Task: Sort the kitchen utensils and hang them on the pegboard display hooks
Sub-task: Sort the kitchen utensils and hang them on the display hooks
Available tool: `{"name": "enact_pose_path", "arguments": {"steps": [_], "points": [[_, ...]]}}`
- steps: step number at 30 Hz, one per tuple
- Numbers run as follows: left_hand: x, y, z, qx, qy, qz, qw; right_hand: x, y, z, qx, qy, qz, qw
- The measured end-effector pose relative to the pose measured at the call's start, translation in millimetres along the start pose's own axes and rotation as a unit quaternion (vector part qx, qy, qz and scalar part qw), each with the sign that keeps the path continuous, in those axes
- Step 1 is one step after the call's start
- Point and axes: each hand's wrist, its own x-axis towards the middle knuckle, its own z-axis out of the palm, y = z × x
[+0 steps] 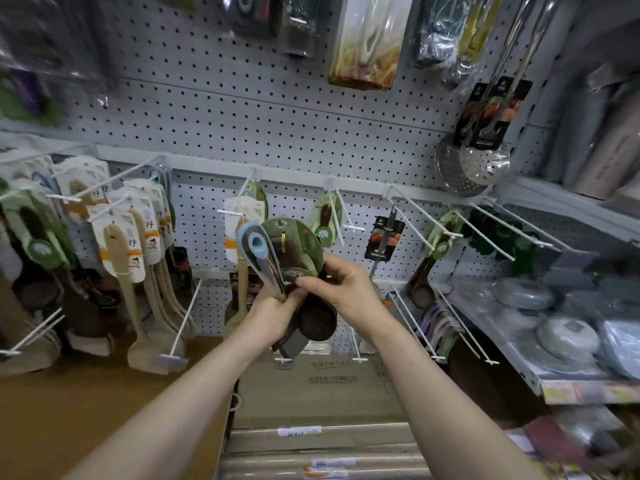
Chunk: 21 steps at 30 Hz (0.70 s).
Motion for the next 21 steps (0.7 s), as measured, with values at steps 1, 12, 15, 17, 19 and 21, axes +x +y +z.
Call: {"name": "enact_pose_path", "arguments": {"steps": [1, 12, 15, 17, 19, 21], "points": [[0, 2, -5, -0.002, 0.008, 0.007, 1.000, 2, -4, 4, -0.002, 0.000, -0.002, 1.000], [-16, 3, -62, -0.033, 0.094, -0.041, 0.994, 28, -18, 70, -0.047, -0.035, -0.049, 0.997], [-33, -3, -78, -0.118, 0.133, -0.032, 0.984, 28, -7, 95, -0.032, -0.058, -0.026, 0.997], [-44, -11, -90, -0.161, 0.143, -0.044, 0.976, 27, 1, 112, -0.026, -0.079, -0.007, 0.996], [-54, -26, -103, -0.172, 0.153, -0.075, 0.970, 25, 11, 128, -0.016, -0.088, 0.008, 0.996], [-63, -37, -112, -0.174, 0.168, -0.103, 0.965, 23, 19, 136, -0.002, -0.074, 0.021, 0.997]]}}
